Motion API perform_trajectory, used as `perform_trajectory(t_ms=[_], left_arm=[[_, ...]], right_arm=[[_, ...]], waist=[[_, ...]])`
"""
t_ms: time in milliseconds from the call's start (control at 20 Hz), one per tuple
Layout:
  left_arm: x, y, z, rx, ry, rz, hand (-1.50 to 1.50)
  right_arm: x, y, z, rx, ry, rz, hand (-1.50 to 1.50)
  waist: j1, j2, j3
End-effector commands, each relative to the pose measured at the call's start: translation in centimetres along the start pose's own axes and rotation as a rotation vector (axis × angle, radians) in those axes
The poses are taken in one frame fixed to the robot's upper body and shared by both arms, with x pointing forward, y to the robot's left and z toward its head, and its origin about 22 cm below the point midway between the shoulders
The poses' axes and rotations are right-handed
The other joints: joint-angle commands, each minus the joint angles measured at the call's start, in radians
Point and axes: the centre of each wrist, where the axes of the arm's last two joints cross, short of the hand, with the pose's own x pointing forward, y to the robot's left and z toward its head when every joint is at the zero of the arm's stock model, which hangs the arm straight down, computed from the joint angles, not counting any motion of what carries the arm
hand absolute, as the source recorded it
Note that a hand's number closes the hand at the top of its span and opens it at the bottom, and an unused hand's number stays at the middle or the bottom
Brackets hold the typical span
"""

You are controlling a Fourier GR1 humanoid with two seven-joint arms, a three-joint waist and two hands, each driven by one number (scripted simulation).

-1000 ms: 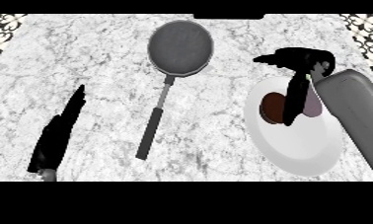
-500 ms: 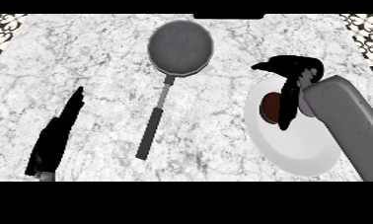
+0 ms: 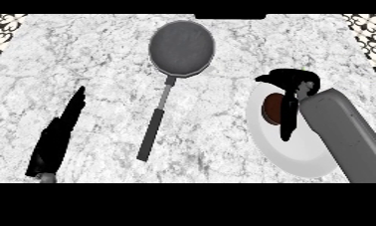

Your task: Pick the cupcake from the plate and place it in the pan

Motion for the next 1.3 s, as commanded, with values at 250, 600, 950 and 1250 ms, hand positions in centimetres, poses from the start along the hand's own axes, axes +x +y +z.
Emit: perform_trajectory(t_ms=[250, 600, 950, 1250], left_arm=[[0.3, 1.0, 0.3, -0.005, 0.006, 0.003, 0.0], [0.5, -0.5, 0.1, -0.006, -0.02, 0.009, 0.0], [-1.0, 1.7, 0.5, 0.004, -0.004, -0.01, 0.0], [-0.9, 0.8, 0.2, 0.009, 0.013, 0.001, 0.0]], right_arm=[[-1.3, 1.8, -2.4, 0.015, 0.03, 0.028, -1.5], [-0.7, 0.1, -3.1, 0.024, -0.006, 0.002, -1.5], [-2.8, 1.5, -3.2, -0.008, -0.059, -0.089, 1.5], [-2.3, 5.2, -4.2, 0.023, -0.068, -0.124, 1.5]], waist=[[0.003, 0.001, 0.0], [0.007, 0.002, 0.0], [0.002, 0.001, 0.0], [-0.002, 0.0, 0.0]])
